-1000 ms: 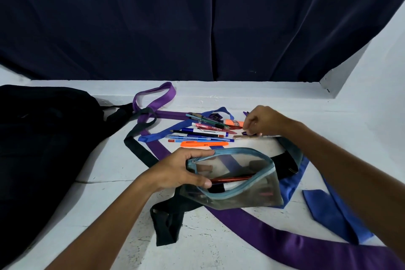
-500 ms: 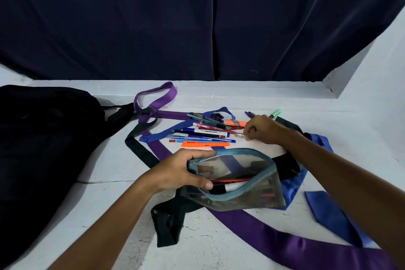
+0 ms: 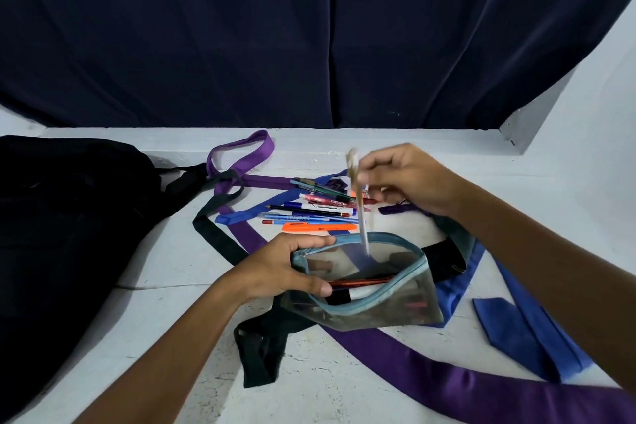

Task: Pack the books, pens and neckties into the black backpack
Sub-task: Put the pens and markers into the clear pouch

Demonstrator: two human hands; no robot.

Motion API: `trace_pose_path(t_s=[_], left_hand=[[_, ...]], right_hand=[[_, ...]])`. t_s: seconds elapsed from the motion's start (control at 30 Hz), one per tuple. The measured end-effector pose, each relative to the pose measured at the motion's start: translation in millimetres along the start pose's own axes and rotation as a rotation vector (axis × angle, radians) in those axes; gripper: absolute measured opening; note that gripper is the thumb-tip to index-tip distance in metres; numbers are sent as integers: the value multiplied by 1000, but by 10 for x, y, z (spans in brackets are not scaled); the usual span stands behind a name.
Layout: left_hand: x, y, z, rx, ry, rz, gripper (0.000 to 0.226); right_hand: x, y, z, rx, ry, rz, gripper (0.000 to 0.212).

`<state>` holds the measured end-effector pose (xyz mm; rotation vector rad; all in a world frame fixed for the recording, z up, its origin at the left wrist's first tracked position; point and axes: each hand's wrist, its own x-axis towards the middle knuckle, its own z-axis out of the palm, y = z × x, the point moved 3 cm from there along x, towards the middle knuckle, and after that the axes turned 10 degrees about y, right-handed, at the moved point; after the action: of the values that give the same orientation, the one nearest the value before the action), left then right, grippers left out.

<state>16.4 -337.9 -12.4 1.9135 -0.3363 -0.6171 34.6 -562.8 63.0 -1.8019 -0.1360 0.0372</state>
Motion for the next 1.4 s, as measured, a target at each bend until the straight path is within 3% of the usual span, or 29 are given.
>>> trace_pose_path(t_s=[0.13,0.2,0.37,0.47,0.67,0.9,1.23,1.3,1.4], left_hand=[[9,-32,-11,-40,-6,0,70],[8,-42,-10,-31,5,11,71],[11,-62,-7,-46,22,-1,75],[5,-52,-3,-29,26,2,75],[8,-87,-11,-35,15,-5,77],[36,-129,-41,36,33,5,87],[37,-110,-63,23,25,8,84],[46,-106,-57,17,11,12,90],[60,-106,-37,33,-6,14,79]], right_hand=[[-159,133,308,-482,-375,16,8],[-178,203,385,-605,-421,48,12],[161,323,194,-541,-177,19,13],[415,579,48,-624,-50,67,15],[608,1058,108,-806,-148,196,14],[682,1139,144,-893,-141,114,10],[210,401,-426,-733,-136,102,7],[62,180,-502,-751,-183,119,9],[-85,-43,-555,-764,-279,171,12]])
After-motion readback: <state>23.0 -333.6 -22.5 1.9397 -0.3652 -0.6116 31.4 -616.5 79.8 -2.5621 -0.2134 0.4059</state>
